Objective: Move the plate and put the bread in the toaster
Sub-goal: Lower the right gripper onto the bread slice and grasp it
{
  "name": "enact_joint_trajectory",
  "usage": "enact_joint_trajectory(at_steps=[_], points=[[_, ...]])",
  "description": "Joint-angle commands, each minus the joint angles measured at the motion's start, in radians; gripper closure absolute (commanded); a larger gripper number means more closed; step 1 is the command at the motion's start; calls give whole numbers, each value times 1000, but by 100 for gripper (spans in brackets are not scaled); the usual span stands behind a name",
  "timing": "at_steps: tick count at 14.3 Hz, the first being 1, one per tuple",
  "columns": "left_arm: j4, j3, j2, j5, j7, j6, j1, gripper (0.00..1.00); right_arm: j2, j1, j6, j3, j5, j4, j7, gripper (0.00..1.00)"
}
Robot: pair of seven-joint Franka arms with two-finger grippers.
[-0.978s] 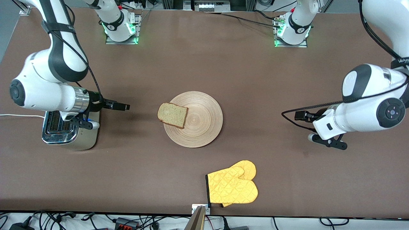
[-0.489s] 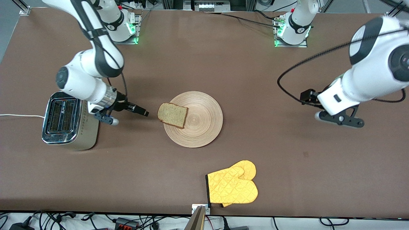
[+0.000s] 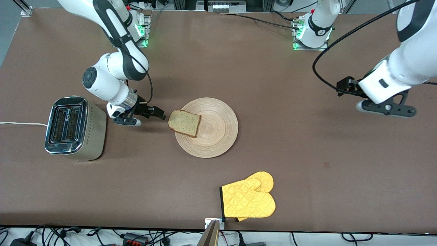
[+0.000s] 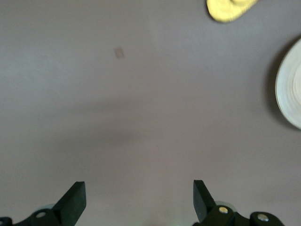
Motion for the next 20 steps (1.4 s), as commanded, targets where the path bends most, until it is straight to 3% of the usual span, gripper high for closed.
enact_joint_trajectory(at_steps=[1, 5, 9, 16, 18, 20], points=[[-213, 197, -190, -94, 7, 136, -96, 0, 13, 27, 58, 16, 168, -8, -96, 0], [-207, 230, -212, -132, 7, 109, -83, 0, 49, 30, 55, 16, 407, 6, -356, 0], [-207, 231, -205, -130, -7, 89, -70, 0, 88, 33, 56, 25, 522, 17, -482, 0], [-210, 230, -188, -130, -5, 59, -61, 0, 92, 46, 49, 30, 608, 44, -486, 5], [-206, 230, -195, -132, -4, 59, -49, 0, 95, 46, 49, 30, 608, 47, -487, 15], [-183, 224, -201, -129, -7, 61, -38, 0, 109, 47, 49, 30, 608, 47, -505, 17]])
